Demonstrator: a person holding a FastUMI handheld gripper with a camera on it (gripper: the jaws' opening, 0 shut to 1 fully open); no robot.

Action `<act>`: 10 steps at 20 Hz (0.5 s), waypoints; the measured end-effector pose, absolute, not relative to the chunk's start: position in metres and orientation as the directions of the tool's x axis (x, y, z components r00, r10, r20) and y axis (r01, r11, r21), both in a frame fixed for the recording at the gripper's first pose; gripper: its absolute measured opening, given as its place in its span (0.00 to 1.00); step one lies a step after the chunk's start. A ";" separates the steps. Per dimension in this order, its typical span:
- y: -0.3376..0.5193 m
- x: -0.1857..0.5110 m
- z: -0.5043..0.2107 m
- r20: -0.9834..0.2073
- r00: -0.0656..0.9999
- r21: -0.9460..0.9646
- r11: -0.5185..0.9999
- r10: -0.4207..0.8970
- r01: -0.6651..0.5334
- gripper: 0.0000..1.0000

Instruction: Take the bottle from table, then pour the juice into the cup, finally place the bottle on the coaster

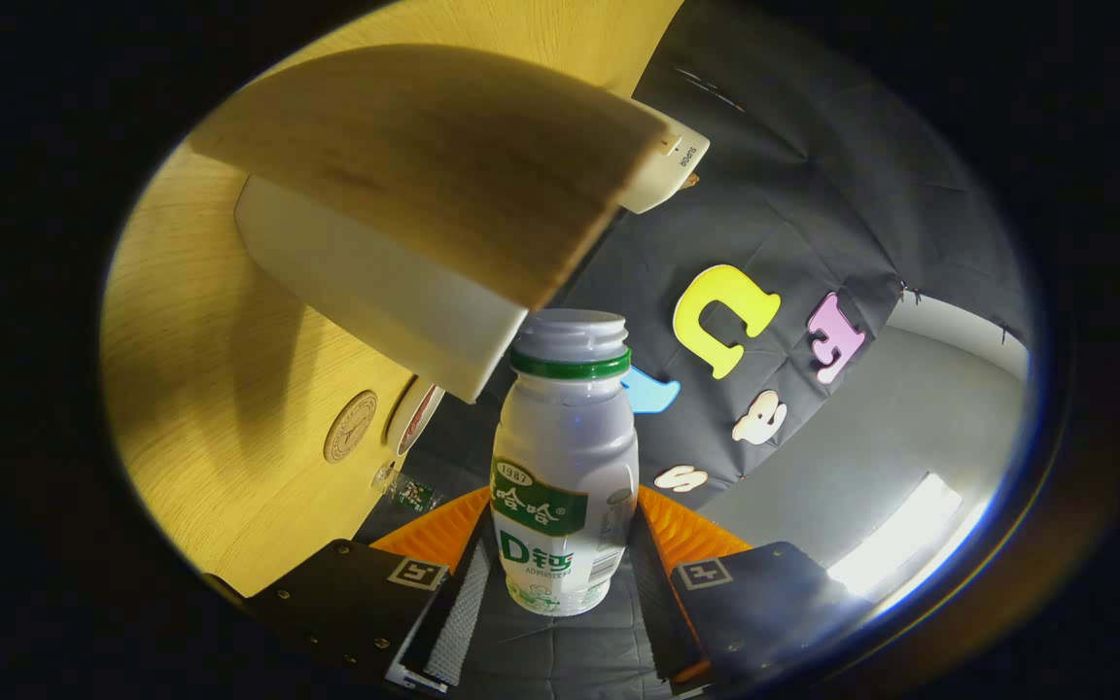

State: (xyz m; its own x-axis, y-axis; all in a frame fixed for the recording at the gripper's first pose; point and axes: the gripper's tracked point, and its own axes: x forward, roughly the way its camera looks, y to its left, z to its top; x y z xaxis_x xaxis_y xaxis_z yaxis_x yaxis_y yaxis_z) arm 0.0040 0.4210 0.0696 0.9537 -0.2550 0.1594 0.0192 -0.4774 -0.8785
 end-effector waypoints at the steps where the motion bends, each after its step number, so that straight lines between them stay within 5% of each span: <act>1: 0.421 0.004 0.070 0.160 0.953 -0.878 -0.478 -0.256 0.019 0.71; 10: 0.425 0.002 0.072 0.179 0.954 -0.861 -0.507 -0.242 0.033 0.71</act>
